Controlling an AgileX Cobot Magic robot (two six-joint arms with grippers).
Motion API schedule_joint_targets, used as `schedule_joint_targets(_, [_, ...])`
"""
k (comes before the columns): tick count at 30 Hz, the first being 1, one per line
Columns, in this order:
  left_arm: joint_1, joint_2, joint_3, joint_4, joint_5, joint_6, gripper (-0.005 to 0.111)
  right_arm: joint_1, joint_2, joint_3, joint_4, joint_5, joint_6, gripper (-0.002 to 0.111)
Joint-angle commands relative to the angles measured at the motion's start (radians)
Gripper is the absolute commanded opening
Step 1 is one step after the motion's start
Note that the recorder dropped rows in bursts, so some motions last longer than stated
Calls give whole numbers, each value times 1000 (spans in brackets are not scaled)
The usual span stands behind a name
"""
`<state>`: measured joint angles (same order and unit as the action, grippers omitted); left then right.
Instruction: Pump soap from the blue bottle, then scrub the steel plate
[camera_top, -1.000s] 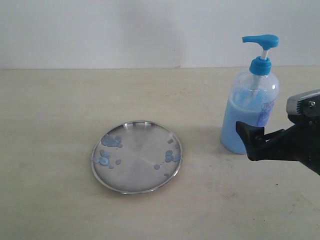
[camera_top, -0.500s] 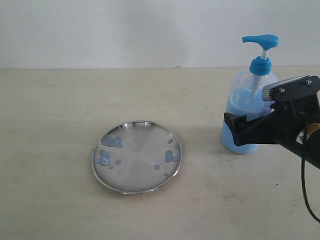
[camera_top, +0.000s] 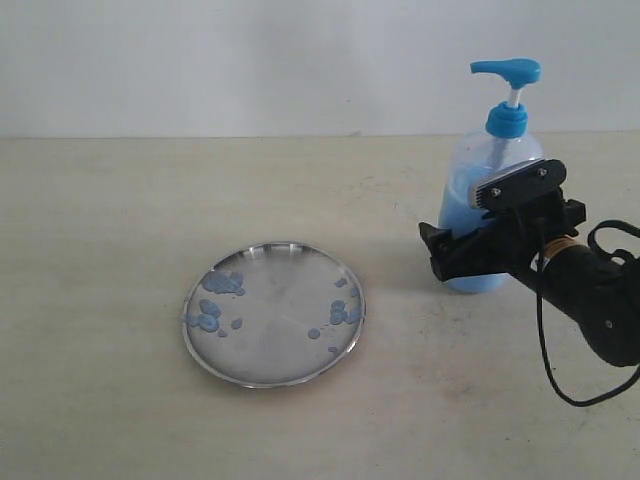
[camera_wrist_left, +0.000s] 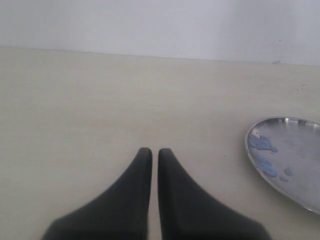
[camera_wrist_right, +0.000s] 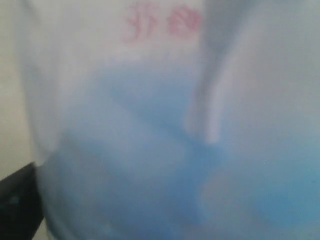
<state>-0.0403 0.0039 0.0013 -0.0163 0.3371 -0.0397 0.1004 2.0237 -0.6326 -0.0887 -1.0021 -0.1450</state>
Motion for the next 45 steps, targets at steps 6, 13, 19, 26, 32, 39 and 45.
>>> schedule_joint_targets(6, [-4,-4,-1,-2,-12,4,4,2,23,-37,-2,-37,-46,38])
schedule_joint_targets(13, [-4,-4,-1,-2,-12,4,4,2,23,-37,-10,-2,-47,0])
schedule_joint_targets(19, [-4,-4,-1,-2,-7,4,4,2,23,-37,-10,-2,-47,0])
schedule_joint_targets(26, [-4,-4,-1,-2,-7,4,4,2,23,-37,-10,-2,-47,0])
schedule_joint_targets(32, [-4,-4,-1,-2,-7,4,4,2,23,-37,-10,18,-47,0])
schedule_joint_targets(39, [-4,-4,-1,-25,-49,4,4,2,23,-37,-10,63,-49,0])
schedule_joint_targets(45, [-4,-4,-1,-155,-205,-16,4,2,23,-37,-82,96,-79,0])
